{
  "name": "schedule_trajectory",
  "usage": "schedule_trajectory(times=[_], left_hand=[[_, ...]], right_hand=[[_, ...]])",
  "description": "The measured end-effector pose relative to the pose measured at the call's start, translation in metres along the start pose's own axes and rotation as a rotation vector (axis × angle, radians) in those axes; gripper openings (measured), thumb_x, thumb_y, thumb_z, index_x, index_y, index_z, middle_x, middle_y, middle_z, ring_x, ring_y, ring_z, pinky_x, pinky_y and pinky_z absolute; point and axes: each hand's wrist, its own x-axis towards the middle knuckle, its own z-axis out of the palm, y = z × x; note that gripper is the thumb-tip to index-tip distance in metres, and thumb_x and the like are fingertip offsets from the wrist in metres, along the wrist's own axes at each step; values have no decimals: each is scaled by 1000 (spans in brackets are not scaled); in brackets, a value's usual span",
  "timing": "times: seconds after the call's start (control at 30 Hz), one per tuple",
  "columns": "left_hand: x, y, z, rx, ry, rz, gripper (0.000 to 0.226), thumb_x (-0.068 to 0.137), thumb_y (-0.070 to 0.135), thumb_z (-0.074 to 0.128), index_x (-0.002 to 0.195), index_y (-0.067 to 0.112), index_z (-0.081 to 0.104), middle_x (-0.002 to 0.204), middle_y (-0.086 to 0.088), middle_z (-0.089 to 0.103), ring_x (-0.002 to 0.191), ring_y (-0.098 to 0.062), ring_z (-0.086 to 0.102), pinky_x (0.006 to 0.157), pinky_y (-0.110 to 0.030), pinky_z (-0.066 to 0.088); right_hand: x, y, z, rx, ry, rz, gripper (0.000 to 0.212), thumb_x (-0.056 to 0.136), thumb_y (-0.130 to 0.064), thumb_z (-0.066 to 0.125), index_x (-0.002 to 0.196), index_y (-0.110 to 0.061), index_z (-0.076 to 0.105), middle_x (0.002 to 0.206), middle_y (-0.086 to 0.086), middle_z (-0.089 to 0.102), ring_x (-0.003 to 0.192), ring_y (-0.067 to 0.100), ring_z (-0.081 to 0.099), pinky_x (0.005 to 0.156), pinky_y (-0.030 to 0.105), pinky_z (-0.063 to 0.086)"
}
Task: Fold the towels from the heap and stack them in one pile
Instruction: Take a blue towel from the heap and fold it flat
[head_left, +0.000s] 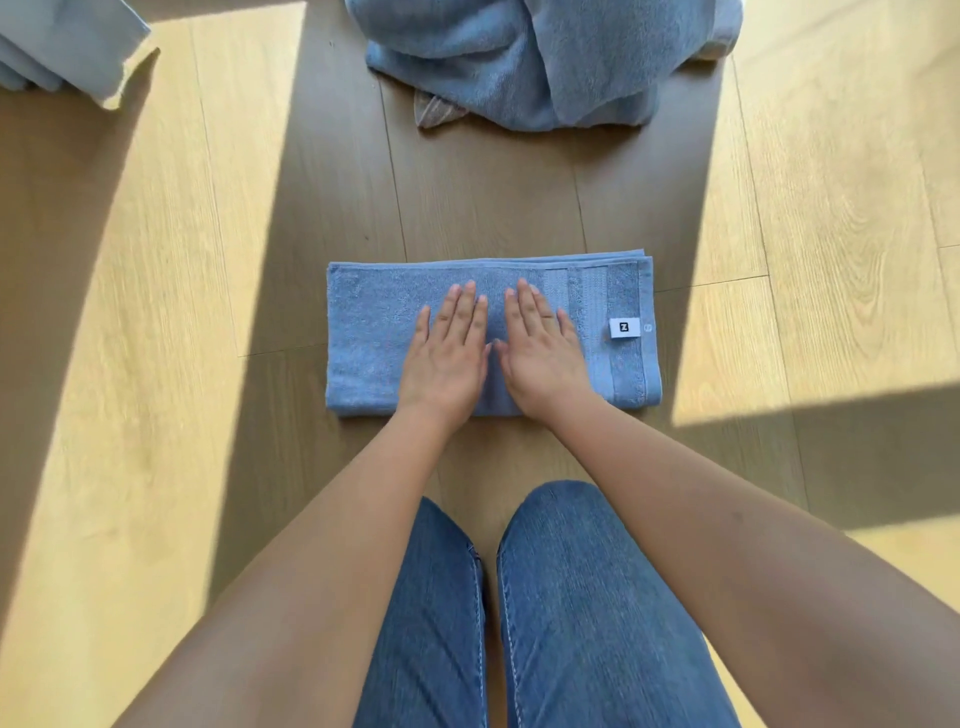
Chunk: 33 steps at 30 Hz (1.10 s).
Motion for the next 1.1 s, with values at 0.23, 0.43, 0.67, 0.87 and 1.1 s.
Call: schedule_trajectory(times=[0.23,0.43,0.67,0.87,1.1], left_hand=[[29,2,22,59,-26,-38,60,100,38,14,146,11,-14,156,-2,-18,144,-16,-15,116,-41,-10],[37,-33,41,62,66,2,65,87,44,18,138,4,11,152,-8,22,139,-20,25,115,-33,-7],[25,-88,47,-35,141,-291,81,72,52,0,139,7,-10,155,-5,-6,143,-14,-6,110,-28,-24],[25,-89,45,-70,87,-346,89,73,53,1,146,3,2,156,-13,1,145,-25,0,116,-41,-4],[22,-85,35,22,-9,-346,72,81,51,-4,134,7,-23,156,-10,-13,145,-21,-11,114,-50,-8]], right_hand=[[21,9,19,-94,-59,-36,57,100,-32,15,146,-11,-12,155,3,-19,144,15,-16,115,38,-10],[31,24,42,-169,109,-96,72,85,-49,12,143,-6,8,153,9,19,141,21,26,113,34,-11],[17,96,29,-193,203,32,69,95,-51,2,138,-2,23,142,18,42,132,22,23,111,32,-2],[14,109,24,-202,203,58,65,92,-48,21,137,-2,26,140,19,43,130,23,24,110,32,-1],[11,109,17,-191,47,61,77,76,-58,-4,138,-14,-15,150,-2,-18,143,12,-10,112,36,-12]])
